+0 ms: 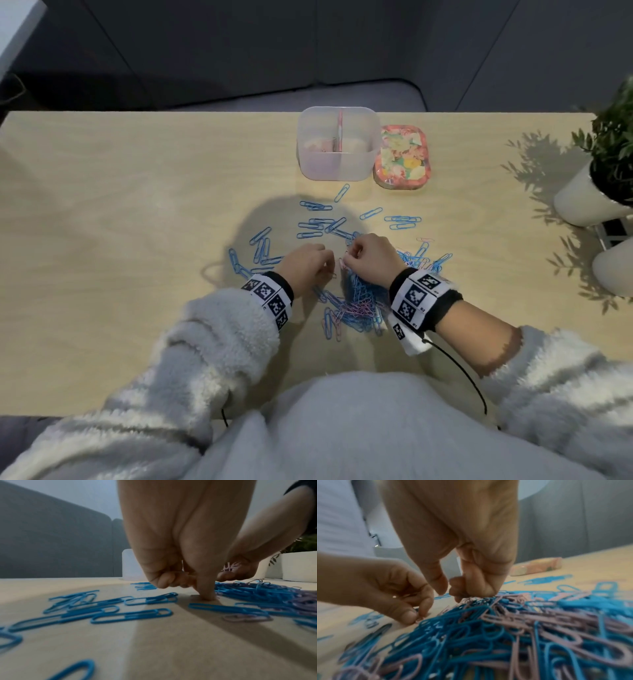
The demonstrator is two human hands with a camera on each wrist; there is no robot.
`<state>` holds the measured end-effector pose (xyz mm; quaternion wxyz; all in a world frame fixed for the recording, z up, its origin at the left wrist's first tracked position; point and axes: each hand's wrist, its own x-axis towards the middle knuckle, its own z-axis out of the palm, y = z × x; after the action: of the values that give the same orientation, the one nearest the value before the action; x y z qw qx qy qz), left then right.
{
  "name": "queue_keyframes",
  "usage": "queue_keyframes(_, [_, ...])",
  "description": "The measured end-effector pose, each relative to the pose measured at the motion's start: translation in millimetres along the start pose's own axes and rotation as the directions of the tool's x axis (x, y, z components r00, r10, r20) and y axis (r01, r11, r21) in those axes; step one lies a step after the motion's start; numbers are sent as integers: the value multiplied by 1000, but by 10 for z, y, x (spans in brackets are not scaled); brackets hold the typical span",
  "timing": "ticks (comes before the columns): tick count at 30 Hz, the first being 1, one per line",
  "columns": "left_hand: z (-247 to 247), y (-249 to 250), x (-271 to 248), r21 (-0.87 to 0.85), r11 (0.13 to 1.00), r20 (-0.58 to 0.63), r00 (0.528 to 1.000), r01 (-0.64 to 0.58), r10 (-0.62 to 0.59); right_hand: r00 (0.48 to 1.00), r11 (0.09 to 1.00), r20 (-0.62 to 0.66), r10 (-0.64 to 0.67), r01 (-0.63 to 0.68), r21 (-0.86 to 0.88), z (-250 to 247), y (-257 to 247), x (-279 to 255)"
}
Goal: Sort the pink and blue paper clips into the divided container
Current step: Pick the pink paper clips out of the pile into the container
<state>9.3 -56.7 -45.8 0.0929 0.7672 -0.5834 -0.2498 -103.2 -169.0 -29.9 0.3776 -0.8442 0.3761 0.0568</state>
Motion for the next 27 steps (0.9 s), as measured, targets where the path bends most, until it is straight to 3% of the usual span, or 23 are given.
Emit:
queue_keyframes(5, [-37, -62, -25, -22, 999, 4, 999, 45, -45, 998, 968, -65, 11, -27, -250, 76, -107, 19])
queue_keyframes(12, [-816, -166, 298, -37, 995, -283, 954, 93, -100, 996, 978, 71, 46, -31, -208, 73, -138, 142])
queue_keyframes(14, [-1056, -168, 501, -39, 997, -346, 936, 62, -72, 994, 974, 107, 19, 6, -228, 63, -140, 152])
queue_keyframes(16, [-1235, -168, 733, -67, 993, -387, 915, 99, -117, 990, 958, 130, -60, 94, -271, 52, -135, 154])
queue_keyframes(18, [-1354, -169, 950, -92, 979, -401, 894, 180, -202, 981, 948, 145, -132, 168, -269, -5, -132, 147])
queue_keyframes(21, [-1404, -191, 1217, -106, 968, -414, 875, 226, -250, 978, 977, 135, -161, 177, -118, -229, -153, 173])
queue_keyframes(27, [-1316, -270, 1457, -71, 960, -317, 906, 272, -280, 983, 985, -69, -170, 168, -36, -755, -368, 497])
